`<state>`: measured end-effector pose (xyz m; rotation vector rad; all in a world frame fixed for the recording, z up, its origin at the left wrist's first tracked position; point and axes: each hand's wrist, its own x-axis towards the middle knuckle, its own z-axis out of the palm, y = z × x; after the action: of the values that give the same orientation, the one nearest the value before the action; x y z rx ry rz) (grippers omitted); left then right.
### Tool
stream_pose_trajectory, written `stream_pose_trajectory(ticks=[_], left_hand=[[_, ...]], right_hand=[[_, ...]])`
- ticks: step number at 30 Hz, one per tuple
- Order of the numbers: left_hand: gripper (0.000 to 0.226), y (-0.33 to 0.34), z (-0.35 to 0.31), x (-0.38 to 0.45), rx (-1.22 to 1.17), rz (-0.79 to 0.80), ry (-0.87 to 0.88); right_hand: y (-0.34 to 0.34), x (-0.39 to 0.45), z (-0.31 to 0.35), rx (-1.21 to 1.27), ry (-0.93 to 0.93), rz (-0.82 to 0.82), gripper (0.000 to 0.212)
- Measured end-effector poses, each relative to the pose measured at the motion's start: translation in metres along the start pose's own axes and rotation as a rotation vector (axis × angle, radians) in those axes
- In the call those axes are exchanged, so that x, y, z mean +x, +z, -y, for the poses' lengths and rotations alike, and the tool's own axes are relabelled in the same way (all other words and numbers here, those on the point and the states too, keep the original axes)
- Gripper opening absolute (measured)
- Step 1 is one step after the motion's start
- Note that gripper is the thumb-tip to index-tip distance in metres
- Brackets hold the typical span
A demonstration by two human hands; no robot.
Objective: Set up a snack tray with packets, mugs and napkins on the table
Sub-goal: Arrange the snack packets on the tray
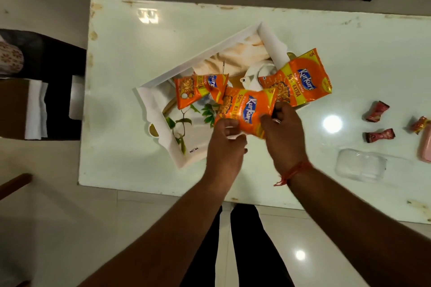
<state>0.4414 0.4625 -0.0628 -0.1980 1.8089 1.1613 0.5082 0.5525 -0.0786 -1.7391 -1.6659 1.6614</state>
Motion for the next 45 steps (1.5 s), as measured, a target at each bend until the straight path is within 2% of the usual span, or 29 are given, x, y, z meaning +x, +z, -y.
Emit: stream_pose_trajectory(ticks=[5,8,11,14,18,21,27,31,36,38,40,42,45], left_hand=[[0.025,0.016,-0.016,0.001,0.151,0.028,0.203],[0.023,0.022,-0.034,0.018,0.219,0.036,0.328],[0.030,0.033,-0.055,0.047,0.224,0.048,0.352],[0.043,0.044,-0.075,0.074,0.279,0.039,0.328],[0.045,0.057,-0.095,0.093,0.361,0.102,0.407],[0.048,0.067,-0.101,0.100,0.385,0.176,0.330],[0.037,0.073,-0.101,0.109,0.359,0.246,0.250],[0.043,0.069,-0.097,0.109,0.426,0.174,0.354],[0.045,0.042,-0.089,0.110,0.497,0.066,0.529],[0.043,0.023,-0.085,0.111,0.486,0.008,0.610],[0.040,-0.003,-0.080,0.110,0.482,-0.083,0.668],[0.037,-0.030,-0.074,0.108,0.474,-0.185,0.692],[0.029,-0.065,-0.065,0.111,0.401,-0.442,0.562]], right_hand=[[-0.037,0.053,0.037,-0.311,-0.356,-0.074,0.020],[-0.046,0.088,0.063,-0.385,-0.427,-0.031,0.017],[-0.044,0.126,0.084,-0.467,-0.472,0.056,0.018],[-0.034,0.162,0.094,-0.526,-0.446,0.077,0.024],[-0.025,0.190,0.101,-0.542,-0.371,0.051,0.030],[-0.026,0.198,0.099,-0.547,-0.324,-0.003,0.029],[-0.033,0.204,0.090,-0.597,-0.302,-0.004,0.028],[-0.037,0.198,0.088,-0.562,-0.305,-0.009,0.032],[-0.040,0.157,0.076,-0.522,-0.541,-0.236,0.032],[-0.030,0.124,0.060,-0.423,-0.584,-0.239,0.028],[-0.010,0.087,0.039,-0.319,-0.531,-0.175,0.025],[0.015,0.054,0.019,-0.195,-0.383,-0.077,0.025],[0.046,0.027,0.006,-0.003,-0.082,0.016,0.029]])
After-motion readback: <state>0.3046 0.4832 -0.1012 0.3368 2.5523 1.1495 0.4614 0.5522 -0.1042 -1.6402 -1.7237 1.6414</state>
